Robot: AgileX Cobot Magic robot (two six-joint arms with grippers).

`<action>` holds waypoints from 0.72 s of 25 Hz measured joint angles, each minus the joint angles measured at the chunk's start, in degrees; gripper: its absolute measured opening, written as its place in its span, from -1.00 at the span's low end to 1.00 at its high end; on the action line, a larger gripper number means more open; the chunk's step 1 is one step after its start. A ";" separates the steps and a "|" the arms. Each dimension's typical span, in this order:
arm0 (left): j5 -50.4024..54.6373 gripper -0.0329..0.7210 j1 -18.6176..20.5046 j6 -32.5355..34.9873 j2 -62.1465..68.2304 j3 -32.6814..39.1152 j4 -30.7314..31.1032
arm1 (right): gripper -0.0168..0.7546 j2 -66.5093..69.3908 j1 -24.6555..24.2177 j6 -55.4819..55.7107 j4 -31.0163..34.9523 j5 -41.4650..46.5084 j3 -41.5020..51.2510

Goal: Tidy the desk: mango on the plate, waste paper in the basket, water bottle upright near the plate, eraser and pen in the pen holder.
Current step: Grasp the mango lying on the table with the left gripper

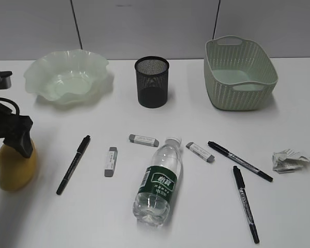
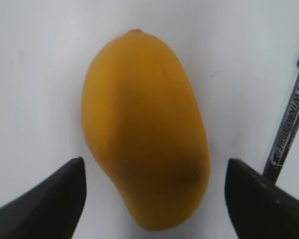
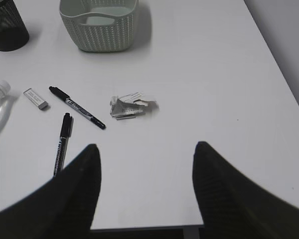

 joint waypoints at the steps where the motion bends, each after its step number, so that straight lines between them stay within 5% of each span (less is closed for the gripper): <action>1: -0.49 0.85 0.00 0.00 0.98 0.00 0.00 | 0.27 0.00 0.00 0.00 0.00 0.00 0.00; 18: -2.06 0.65 0.00 -0.18 6.37 -0.01 0.02 | 0.27 0.00 0.00 0.00 1.90 0.00 0.06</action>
